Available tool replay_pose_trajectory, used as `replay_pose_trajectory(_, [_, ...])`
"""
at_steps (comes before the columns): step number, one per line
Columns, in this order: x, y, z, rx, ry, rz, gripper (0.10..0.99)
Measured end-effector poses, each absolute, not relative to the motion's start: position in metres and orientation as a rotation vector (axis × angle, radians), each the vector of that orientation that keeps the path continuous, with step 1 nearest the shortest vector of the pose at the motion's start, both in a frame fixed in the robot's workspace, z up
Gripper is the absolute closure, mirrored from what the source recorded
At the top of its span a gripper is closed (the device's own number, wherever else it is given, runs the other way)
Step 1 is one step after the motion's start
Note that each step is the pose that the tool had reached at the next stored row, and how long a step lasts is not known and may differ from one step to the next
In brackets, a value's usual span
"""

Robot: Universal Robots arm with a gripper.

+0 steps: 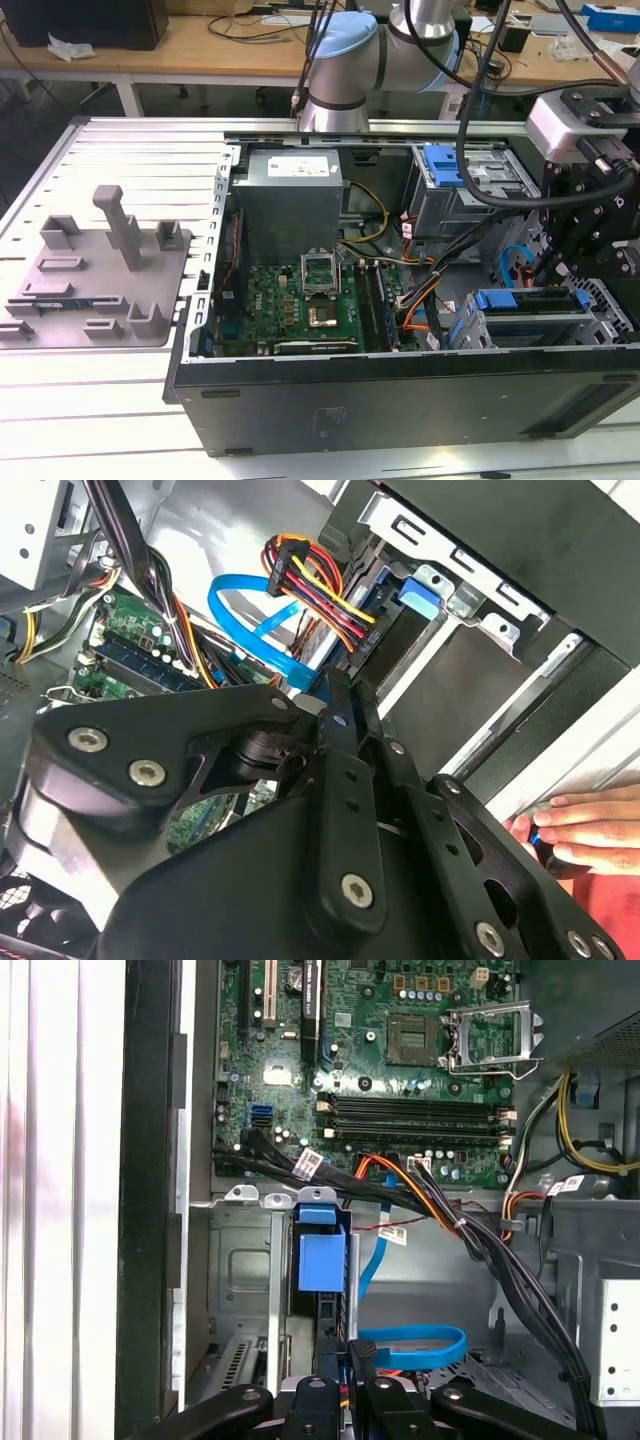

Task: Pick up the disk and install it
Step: 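Insert the second disk wire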

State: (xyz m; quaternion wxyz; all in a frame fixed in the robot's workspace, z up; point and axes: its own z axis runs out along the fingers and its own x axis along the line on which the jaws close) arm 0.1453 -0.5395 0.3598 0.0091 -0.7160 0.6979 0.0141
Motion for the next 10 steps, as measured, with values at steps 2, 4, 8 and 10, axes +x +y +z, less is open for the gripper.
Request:
replay_pose_trajectory(2, [0.1453, -0.5396, 0.3589, -2.239, 2.177, 0.044, 0.925])
replay_pose_trajectory(4, [0.1453, -0.5396, 0.3588, -2.24, 2.177, 0.044, 0.925])
replay_pose_trajectory(8, [0.1456, -0.54, 0.3583, -2.24, 2.176, 0.044, 0.925])
replay_pose_trajectory(10, [0.1456, -0.5401, 0.3583, -2.24, 2.176, 0.044, 0.925])
